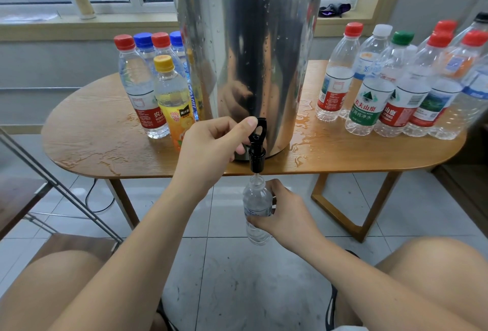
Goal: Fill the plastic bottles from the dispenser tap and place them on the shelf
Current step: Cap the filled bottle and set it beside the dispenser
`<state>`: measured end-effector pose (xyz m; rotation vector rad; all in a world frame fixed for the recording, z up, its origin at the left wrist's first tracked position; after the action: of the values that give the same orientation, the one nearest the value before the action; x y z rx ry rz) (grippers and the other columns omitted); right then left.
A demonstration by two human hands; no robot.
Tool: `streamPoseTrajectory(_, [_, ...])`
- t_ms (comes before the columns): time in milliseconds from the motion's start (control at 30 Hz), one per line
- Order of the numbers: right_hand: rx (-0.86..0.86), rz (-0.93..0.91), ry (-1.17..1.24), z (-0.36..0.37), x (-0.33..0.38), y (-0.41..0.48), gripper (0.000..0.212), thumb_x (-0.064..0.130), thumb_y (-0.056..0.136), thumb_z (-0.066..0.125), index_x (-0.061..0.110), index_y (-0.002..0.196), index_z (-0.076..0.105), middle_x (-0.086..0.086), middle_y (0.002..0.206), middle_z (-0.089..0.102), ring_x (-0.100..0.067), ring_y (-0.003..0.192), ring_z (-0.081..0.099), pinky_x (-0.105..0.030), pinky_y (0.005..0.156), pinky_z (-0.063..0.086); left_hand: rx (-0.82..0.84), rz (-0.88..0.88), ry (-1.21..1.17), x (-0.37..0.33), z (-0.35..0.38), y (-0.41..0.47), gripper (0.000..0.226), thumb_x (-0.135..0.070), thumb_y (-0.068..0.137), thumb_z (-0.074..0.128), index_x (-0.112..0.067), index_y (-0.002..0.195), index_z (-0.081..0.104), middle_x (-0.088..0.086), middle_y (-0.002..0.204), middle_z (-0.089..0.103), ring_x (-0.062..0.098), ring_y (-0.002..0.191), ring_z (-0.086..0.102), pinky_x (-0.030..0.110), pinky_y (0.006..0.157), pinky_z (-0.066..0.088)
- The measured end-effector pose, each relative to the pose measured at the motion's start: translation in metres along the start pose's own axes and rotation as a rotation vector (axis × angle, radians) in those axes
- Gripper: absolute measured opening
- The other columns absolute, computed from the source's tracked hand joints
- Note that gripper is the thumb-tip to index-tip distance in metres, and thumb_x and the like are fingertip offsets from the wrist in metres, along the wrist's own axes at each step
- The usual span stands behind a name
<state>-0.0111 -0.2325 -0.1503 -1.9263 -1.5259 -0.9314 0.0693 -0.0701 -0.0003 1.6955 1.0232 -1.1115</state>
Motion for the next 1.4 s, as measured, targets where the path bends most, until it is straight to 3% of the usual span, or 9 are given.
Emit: streamPoseTrajectory(1400, [-0.002,-0.008,0.005,0.0015,-0.0009,0.0003,0.06,0.047,0.071,0.091,0.035,0.118,0.056,0.017,0.108,0.067,-0.01,0.099,0.067,-0.041,0.087,0.061,-0.012,0.012,0.024,0.0015,-0.0003,-0.0003,0.049,-0.054,0.101,0.071,-0.011,0.076,0.076,0.011,0.072,0.072,0.016,0.066,0.06,0.037,0.076,0.056])
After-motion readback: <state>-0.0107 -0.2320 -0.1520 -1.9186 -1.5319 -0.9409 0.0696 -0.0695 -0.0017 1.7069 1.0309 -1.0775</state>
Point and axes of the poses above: each hand's wrist, its own y-axis towards the middle knuckle, its own z-axis out of the palm, x = y × z, the point moved 5 cm from there along y, towards the middle knuckle
